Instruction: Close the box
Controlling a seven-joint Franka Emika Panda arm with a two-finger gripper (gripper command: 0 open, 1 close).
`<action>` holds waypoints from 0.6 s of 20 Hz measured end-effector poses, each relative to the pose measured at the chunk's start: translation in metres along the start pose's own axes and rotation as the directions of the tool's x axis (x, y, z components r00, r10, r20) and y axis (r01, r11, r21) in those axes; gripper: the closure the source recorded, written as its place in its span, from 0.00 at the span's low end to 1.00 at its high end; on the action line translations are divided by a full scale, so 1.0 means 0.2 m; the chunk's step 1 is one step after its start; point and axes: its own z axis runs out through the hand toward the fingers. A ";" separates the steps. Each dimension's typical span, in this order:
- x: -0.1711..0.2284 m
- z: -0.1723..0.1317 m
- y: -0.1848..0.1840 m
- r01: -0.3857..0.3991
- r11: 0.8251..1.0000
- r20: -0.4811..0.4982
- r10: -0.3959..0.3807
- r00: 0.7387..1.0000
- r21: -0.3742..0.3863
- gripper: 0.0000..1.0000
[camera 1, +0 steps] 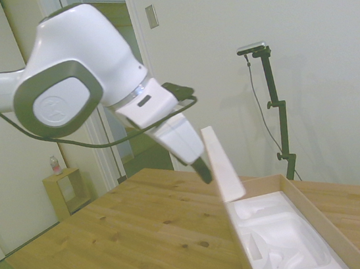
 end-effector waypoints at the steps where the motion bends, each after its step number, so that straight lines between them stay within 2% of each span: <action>1: 0.08 0.05 0.01 -0.038 0.999 -0.031 0.038 0.999 0.002 0.00; 4: 0.25 0.17 0.01 -0.121 0.993 -0.119 0.120 0.986 0.002 0.00; 6: 0.24 0.22 -0.02 -0.106 0.994 -0.107 0.105 0.989 -0.008 0.00; 9: 0.03 0.25 -0.11 -0.006 1.000 -0.029 0.005 1.000 -0.016 0.00; 12: -0.30 0.26 -0.13 0.110 0.993 0.108 -0.105 0.989 -0.041 0.00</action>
